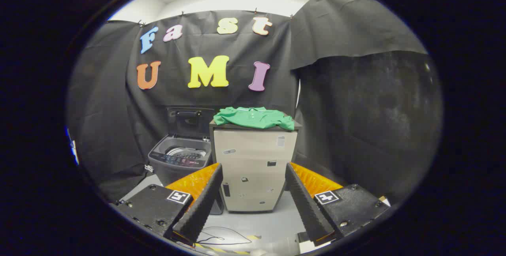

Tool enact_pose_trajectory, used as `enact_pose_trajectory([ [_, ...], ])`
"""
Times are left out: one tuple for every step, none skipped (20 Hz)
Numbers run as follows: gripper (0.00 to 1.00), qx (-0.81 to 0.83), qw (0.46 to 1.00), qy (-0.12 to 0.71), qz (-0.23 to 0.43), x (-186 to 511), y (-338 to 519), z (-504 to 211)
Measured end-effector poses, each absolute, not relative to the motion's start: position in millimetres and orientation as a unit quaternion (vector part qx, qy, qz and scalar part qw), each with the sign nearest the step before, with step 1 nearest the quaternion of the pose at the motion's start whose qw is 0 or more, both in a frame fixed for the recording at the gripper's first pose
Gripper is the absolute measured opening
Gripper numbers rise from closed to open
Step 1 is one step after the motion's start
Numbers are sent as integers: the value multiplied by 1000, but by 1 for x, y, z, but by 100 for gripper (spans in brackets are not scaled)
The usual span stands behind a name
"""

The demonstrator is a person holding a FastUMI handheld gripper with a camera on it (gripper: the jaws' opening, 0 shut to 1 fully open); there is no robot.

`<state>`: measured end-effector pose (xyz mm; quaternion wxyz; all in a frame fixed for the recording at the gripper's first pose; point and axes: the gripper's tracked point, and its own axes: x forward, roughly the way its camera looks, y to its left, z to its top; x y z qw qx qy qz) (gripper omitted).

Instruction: Put the clothes into the washing machine and then close the washing machine lid.

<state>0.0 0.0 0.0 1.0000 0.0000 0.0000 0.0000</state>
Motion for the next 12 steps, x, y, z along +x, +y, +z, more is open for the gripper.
enact_pose_trajectory([
  [99,-2,1000,5,0,2,2,-4],
  [99,-5,1000,1,0,0,3,-3],
  [99,-8,1000,-2,2,-3,3,-1],
  [99,-13,1000,-3,4,-2,5,-2],
  [99,-17,1000,-1,5,-2,6,-7],
  [99,-18,1000,1,6,-3,5,-11],
  [99,-14,1000,3,8,-3,7,-12],
  [99,-11,1000,4,8,-3,8,-14],
  [99,-9,1000,7,8,-2,9,-16],
  [99,-8,1000,7,7,-2,10,-16],
  [99,-7,1000,6,8,-3,10,-17],
  [99,-6,1000,6,7,-4,11,-16],
])
